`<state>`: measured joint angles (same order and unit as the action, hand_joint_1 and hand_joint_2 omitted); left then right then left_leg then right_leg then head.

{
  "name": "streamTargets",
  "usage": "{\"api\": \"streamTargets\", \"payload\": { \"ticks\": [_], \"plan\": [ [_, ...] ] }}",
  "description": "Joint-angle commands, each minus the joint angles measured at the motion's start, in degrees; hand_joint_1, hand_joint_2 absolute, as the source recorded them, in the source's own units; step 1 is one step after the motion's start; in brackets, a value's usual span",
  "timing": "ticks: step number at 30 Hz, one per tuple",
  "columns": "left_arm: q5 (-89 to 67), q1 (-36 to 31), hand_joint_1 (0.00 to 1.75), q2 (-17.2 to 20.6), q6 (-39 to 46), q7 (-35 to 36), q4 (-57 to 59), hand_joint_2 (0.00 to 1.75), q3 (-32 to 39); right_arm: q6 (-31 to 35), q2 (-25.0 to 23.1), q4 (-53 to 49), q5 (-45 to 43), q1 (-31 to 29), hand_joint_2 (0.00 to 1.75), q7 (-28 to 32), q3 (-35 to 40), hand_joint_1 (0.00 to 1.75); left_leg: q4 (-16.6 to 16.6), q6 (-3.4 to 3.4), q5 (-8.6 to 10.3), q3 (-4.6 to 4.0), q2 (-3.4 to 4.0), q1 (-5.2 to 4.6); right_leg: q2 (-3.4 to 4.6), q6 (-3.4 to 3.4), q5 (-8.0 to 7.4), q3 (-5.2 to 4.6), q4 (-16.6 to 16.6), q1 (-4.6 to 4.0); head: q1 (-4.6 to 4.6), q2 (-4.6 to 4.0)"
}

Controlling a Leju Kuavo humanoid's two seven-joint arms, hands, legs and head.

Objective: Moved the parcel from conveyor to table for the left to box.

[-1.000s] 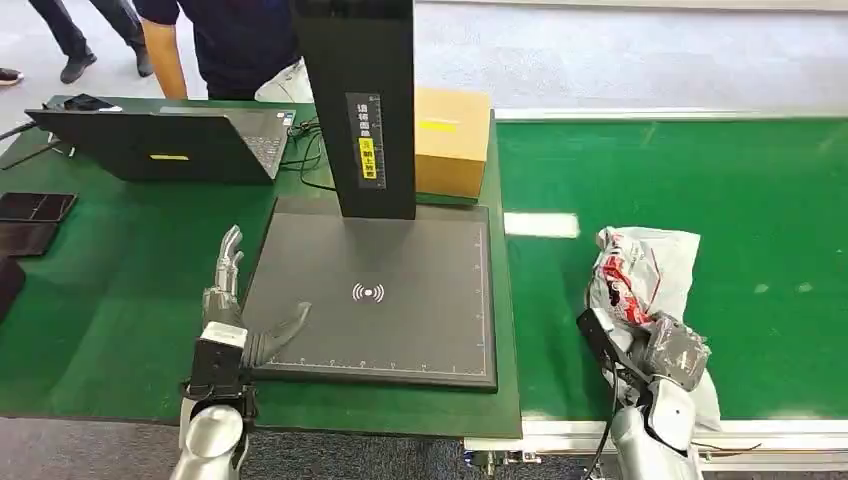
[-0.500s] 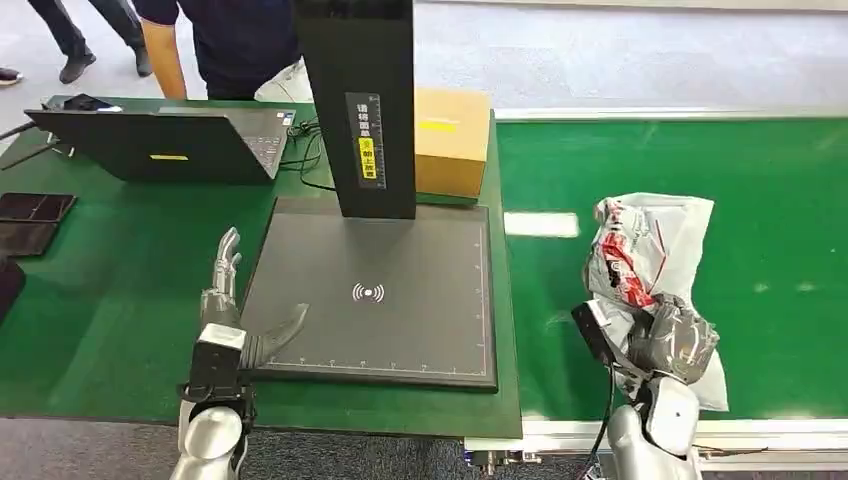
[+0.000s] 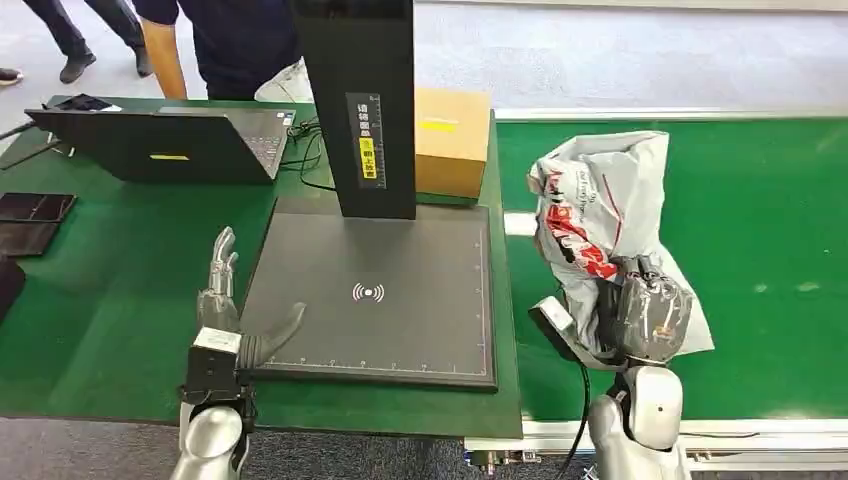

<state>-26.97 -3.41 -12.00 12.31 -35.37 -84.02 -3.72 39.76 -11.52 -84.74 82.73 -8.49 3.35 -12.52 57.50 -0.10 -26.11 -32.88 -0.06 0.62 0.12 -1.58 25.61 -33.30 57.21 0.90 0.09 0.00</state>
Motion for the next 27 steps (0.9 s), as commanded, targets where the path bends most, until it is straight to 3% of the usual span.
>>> {"api": "streamTargets", "payload": {
  "ticks": [1,27],
  "plan": [
    [0.46,-2.91,0.00,1.38,0.60,-0.39,5.16,1.75,-0.75,0.24,-1.29,-1.23,0.56,-1.96,1.75,2.11,5.34,1.75,-0.10,-0.01,0.02,0.11,0.05,-0.03,0.02,0.11,-0.01,0.06,-0.04,0.01,0.00,0.00],
    [1.87,-3.44,0.00,3.12,1.63,-1.21,5.65,1.75,-1.69,0.24,0.58,7.65,-0.71,-5.30,1.75,5.04,13.09,1.75,-0.06,-0.01,0.01,0.06,0.04,0.02,0.03,0.06,-0.02,0.05,-0.04,-0.03,0.00,0.00]
  ]
}}
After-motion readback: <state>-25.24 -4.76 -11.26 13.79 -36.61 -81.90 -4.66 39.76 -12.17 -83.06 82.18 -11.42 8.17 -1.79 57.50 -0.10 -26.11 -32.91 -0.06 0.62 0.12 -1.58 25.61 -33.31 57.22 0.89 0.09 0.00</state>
